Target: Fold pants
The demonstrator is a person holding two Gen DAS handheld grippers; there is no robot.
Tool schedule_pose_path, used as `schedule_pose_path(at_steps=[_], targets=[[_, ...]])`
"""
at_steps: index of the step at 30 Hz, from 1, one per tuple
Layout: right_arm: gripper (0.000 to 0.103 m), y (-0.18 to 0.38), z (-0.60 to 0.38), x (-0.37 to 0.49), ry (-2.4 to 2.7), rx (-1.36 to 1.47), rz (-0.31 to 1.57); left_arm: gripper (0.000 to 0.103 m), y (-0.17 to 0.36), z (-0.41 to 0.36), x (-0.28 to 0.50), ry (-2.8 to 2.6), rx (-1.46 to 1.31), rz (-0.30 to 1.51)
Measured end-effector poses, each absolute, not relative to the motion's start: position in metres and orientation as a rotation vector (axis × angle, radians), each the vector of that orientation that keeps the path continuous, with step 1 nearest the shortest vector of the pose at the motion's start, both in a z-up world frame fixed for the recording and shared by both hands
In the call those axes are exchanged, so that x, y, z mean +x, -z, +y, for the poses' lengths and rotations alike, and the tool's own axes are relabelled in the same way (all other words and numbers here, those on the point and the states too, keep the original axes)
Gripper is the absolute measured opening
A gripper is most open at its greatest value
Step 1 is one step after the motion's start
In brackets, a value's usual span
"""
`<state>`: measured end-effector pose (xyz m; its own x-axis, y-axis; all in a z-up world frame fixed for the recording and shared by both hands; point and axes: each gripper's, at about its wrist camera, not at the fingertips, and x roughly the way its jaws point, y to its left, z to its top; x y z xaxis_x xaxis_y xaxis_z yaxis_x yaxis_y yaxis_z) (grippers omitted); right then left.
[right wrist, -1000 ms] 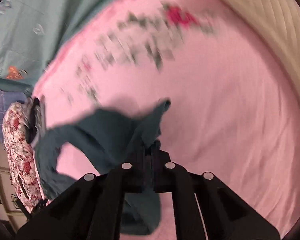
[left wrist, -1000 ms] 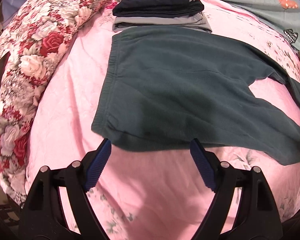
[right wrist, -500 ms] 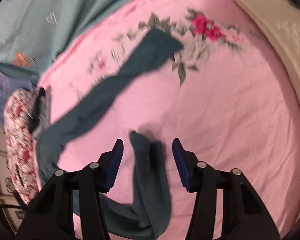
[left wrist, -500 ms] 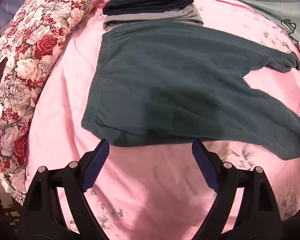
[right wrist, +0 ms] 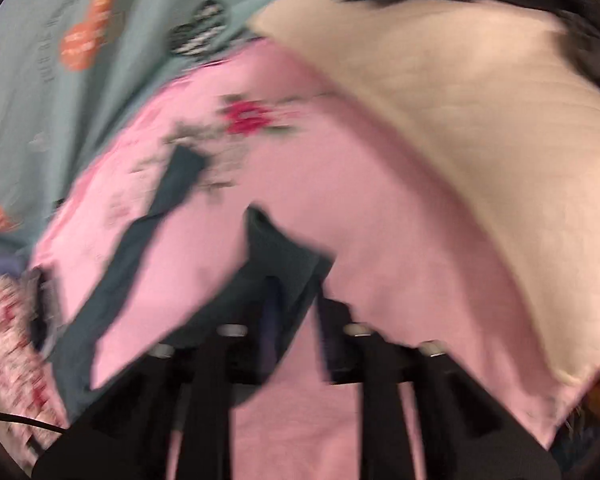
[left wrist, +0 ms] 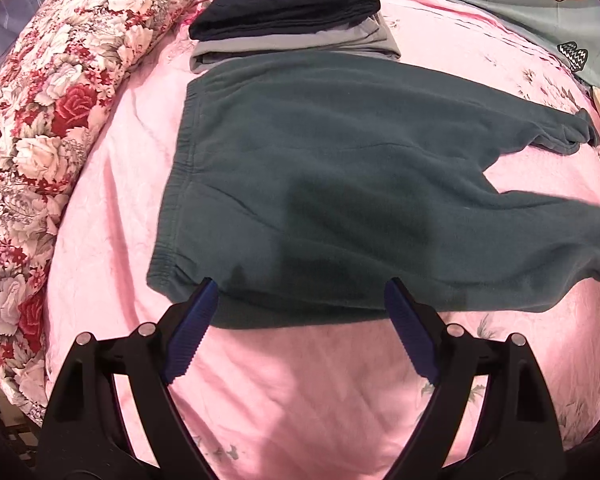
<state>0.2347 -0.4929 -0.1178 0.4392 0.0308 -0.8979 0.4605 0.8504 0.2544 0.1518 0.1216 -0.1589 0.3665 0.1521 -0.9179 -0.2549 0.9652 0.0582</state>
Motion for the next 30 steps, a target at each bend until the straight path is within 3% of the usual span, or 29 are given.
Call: schedule_pose_path(at_steps=[7, 15, 16, 17, 18, 26, 29, 30], targets=[[0.056, 0.154, -0.525, 0.180, 0.285, 0.675, 1.134, 0.086, 0.162, 0.113, 0.154, -0.233, -0.071, 1.184], [0.052, 0.198, -0.487, 0.202, 0.196, 0.768, 1.190, 0.087, 0.156, 0.112, 0.145, -0.241, -0.034, 1.177], [0.044, 0.197, -0.483, 0.208, 0.197, 0.749, 1.173, 0.088, 0.155, 0.114, 0.143, -0.245, -0.031, 1.175], [0.012, 0.197, -0.476, 0.215, 0.170, 0.707, 1.175, 0.088, 0.154, 0.116, 0.142, -0.248, -0.032, 1.175], [0.003, 0.197, -0.471, 0.220, 0.153, 0.670, 1.182, 0.088, 0.153, 0.117, 0.141, -0.251, -0.033, 1.176], [0.003, 0.132, -0.475, 0.185, 0.234, 0.595, 1.089, 0.089, 0.145, 0.127, 0.135, -0.272, -0.037, 1.152], [0.017, 0.152, -0.469, 0.181, 0.346, 0.457, 1.219, 0.089, 0.149, 0.131, 0.133, -0.281, -0.030, 1.166], [0.017, 0.160, -0.472, 0.179, 0.425, 0.422, 1.257, 0.089, 0.149, 0.133, 0.131, -0.283, -0.027, 1.168]])
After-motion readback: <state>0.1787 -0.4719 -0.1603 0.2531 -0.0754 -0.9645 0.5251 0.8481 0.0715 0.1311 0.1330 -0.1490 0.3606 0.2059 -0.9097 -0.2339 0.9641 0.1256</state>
